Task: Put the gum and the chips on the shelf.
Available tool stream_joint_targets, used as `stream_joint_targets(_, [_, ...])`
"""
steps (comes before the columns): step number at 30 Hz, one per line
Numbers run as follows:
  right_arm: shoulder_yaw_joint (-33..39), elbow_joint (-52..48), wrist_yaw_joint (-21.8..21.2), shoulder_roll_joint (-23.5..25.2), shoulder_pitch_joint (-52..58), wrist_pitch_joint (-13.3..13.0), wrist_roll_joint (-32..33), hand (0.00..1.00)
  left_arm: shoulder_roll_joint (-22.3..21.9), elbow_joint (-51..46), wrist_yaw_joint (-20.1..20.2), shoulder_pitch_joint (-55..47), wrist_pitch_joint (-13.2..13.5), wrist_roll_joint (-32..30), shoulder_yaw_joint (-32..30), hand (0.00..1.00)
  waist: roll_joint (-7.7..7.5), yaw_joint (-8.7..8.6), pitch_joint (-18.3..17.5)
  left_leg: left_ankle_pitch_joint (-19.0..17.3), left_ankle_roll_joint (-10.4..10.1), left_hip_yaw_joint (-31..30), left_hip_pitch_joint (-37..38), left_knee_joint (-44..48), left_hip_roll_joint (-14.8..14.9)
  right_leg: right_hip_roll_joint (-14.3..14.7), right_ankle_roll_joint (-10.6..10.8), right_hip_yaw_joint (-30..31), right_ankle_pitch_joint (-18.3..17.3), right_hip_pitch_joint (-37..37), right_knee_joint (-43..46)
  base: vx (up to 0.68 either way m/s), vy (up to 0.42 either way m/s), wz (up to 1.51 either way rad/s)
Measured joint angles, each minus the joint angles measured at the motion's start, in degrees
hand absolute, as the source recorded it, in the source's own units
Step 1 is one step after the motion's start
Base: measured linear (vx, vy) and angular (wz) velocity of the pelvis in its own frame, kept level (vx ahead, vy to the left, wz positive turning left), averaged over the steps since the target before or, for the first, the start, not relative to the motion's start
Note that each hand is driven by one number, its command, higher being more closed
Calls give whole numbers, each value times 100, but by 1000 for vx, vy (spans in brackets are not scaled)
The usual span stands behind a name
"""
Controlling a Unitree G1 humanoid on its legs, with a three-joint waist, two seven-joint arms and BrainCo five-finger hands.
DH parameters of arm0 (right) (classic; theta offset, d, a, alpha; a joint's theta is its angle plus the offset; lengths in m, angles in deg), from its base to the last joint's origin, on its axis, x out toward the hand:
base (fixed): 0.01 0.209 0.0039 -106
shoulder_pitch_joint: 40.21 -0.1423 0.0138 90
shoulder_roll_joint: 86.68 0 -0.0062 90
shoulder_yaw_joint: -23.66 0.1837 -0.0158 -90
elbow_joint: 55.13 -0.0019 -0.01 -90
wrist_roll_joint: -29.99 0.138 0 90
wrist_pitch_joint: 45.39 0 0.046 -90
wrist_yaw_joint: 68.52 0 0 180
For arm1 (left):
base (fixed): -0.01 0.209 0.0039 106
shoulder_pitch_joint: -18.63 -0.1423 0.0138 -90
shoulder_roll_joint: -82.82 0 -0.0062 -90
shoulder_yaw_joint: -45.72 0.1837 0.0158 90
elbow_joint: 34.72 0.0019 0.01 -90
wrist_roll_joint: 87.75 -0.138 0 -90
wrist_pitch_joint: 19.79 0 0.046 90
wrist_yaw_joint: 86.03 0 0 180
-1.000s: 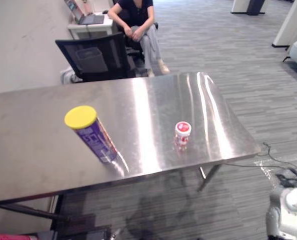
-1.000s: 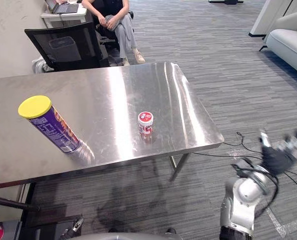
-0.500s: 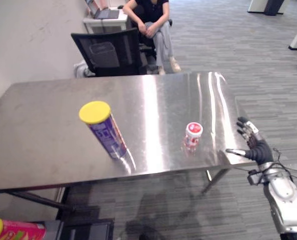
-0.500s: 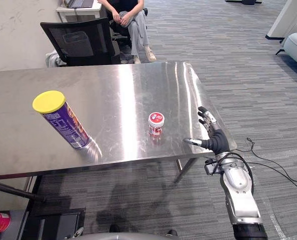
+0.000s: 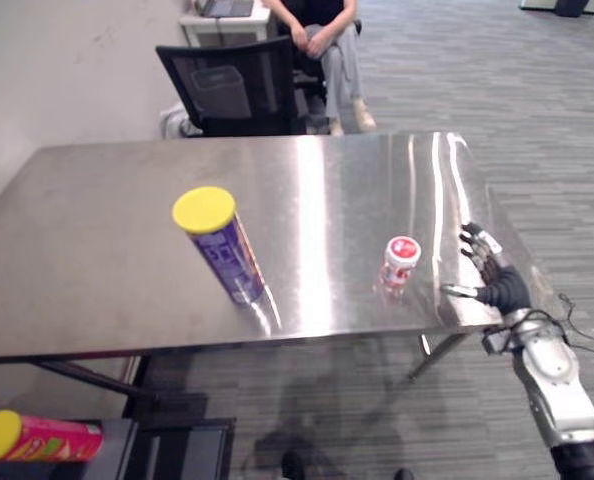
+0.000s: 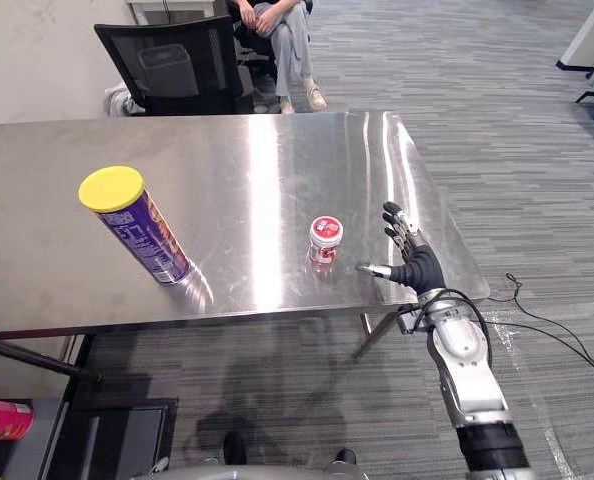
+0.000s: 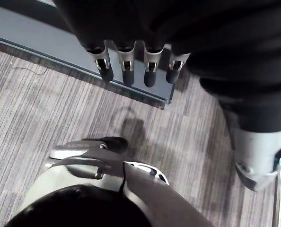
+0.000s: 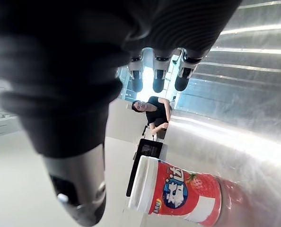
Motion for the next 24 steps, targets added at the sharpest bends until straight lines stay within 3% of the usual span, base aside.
stream_joint_targets(11, [-200, 1009, 450, 4, -638, 32, 8, 0, 6, -6, -22, 93, 5, 8, 179, 0, 97, 37, 272, 26, 10, -124, -1, -1, -13, 1, -1, -122, -1, 75, -12, 7, 1, 4])
stream_joint_targets(24, [-617, 1360, 346, 236, -1325, 20, 3, 0, 6, -55, -95, 115, -2, 8, 178, 0, 150, 172, 421, 62, 17, -224, -25, -6, -23, 3, -2, -216, -1, 116, -33, 4, 3, 3])
